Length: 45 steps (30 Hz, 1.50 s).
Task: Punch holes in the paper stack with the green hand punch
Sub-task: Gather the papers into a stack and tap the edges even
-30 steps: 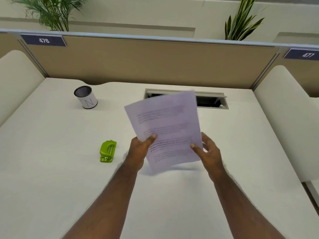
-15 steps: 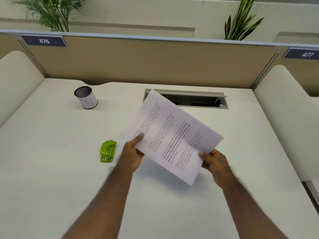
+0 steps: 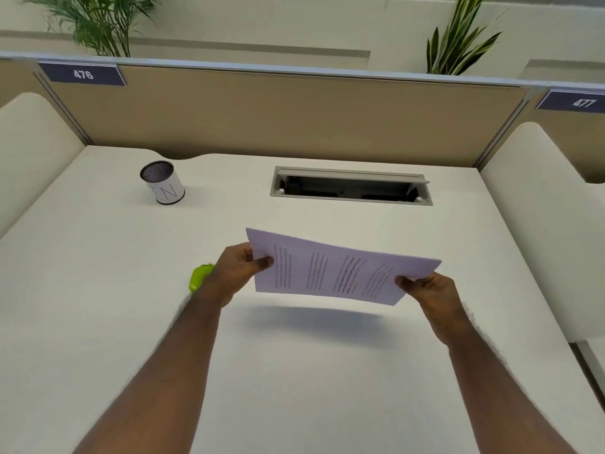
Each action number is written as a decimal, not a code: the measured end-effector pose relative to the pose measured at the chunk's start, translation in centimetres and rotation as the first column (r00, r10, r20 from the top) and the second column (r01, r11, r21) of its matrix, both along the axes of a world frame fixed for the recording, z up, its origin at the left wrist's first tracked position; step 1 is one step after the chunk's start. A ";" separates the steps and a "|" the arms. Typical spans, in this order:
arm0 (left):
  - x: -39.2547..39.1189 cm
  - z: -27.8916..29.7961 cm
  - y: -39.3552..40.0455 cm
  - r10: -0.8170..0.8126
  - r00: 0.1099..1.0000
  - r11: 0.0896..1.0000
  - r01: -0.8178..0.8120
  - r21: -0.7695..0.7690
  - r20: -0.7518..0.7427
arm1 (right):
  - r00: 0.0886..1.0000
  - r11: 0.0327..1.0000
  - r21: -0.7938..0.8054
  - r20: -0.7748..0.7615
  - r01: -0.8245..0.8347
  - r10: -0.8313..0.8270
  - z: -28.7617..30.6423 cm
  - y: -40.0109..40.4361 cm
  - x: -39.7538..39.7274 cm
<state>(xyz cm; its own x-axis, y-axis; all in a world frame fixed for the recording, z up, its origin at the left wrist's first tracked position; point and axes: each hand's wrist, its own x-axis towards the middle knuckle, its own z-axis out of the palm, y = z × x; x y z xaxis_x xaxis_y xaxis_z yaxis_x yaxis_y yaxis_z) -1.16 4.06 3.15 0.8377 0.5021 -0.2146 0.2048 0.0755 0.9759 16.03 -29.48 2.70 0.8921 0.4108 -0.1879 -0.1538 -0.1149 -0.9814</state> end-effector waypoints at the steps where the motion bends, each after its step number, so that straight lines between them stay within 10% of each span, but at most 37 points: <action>1: -0.2 -0.6 -0.2 0.009 1.000 1.000 -0.009 0.020 -0.021 | 1.000 1.000 -0.020 0.002 -0.001 0.001 -0.4 -0.1 -0.2; 9: -0.9 -3.0 -1.3 0.090 0.987 0.993 -0.079 0.087 -0.130 | 0.999 0.991 -0.131 -0.031 0.034 -0.038 -2.9 0.1 -1.2; 15: -0.5 -2.4 -3.0 0.253 0.962 0.942 -0.268 -0.203 -0.099 | 0.971 0.967 -0.223 -0.174 0.123 -0.164 -2.4 2.4 -2.6; 19: -0.4 -2.6 -6.4 0.275 0.959 0.861 -0.276 -0.428 -0.067 | 0.884 0.995 0.023 -0.458 -0.097 0.097 -2.6 4.4 -4.9; 28: -1.7 -3.5 -7.6 0.098 0.995 0.795 -0.084 -0.600 -0.010 | 0.960 0.990 0.116 -0.276 0.080 -0.045 -2.1 5.4 -3.8; 35: 0.4 1.0 -3.4 -0.167 0.985 0.948 0.170 -0.269 0.034 | 0.981 0.981 -0.041 -0.049 -0.189 0.187 0.9 3.9 -2.0; 45: 1.2 0.7 -4.5 -0.100 0.995 0.995 0.100 -0.025 0.029 | 0.986 0.982 -0.095 0.013 -0.162 0.164 -0.5 4.3 -2.9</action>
